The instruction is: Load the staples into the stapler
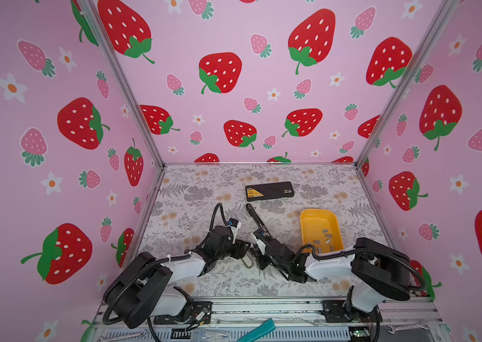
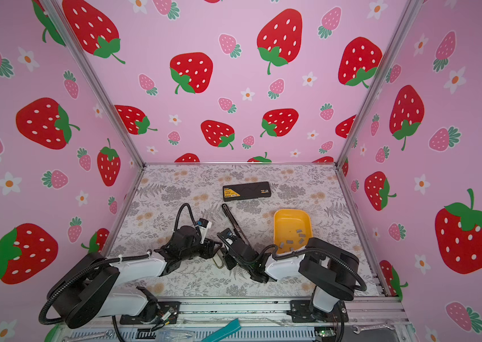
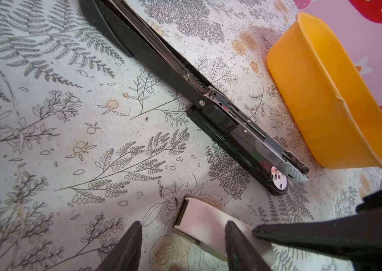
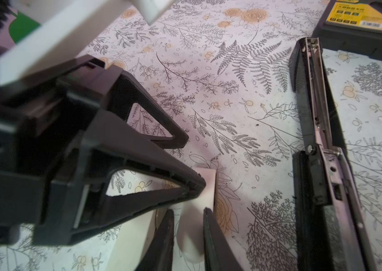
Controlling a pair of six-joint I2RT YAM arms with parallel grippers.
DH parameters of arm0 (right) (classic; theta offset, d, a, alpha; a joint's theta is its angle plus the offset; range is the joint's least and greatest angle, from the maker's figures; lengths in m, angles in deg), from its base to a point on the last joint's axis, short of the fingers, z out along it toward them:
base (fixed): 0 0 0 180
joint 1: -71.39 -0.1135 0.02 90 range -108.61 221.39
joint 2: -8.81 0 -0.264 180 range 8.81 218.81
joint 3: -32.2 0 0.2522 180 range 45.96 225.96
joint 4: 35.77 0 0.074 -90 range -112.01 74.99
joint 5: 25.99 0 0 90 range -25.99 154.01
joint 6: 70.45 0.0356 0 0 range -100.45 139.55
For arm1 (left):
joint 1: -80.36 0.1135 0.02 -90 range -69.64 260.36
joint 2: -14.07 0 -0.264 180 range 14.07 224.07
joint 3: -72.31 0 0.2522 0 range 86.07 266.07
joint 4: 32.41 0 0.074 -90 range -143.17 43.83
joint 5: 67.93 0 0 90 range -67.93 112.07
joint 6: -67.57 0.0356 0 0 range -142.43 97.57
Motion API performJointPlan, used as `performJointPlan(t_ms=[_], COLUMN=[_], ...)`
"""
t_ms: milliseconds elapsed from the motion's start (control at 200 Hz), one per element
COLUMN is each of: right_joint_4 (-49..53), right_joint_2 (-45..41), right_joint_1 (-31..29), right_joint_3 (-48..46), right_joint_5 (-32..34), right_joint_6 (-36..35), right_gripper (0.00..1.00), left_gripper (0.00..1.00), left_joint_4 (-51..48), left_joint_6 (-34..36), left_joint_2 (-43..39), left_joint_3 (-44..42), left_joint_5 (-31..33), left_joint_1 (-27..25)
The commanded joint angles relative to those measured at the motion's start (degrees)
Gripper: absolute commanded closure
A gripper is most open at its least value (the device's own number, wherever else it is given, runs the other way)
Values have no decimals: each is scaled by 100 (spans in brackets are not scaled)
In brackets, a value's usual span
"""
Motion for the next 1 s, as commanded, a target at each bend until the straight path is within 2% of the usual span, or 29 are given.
performJointPlan(t_ms=[0,580,995], right_joint_4=[85,-257,-998], right_joint_2=[134,565,1089], right_joint_1=[-25,-34,-43], right_joint_3=[45,-371,-856], right_joint_5=[122,69,32], right_joint_6=[86,332,522], right_gripper=[76,76,76], left_gripper=[42,43,43], left_joint_4=[-50,141,432], left_joint_6=[104,103,101], left_joint_2=[-26,195,559], left_joint_3=[-2,14,26], left_joint_5=[-25,-2,4], left_joint_1=[-36,-102,-119])
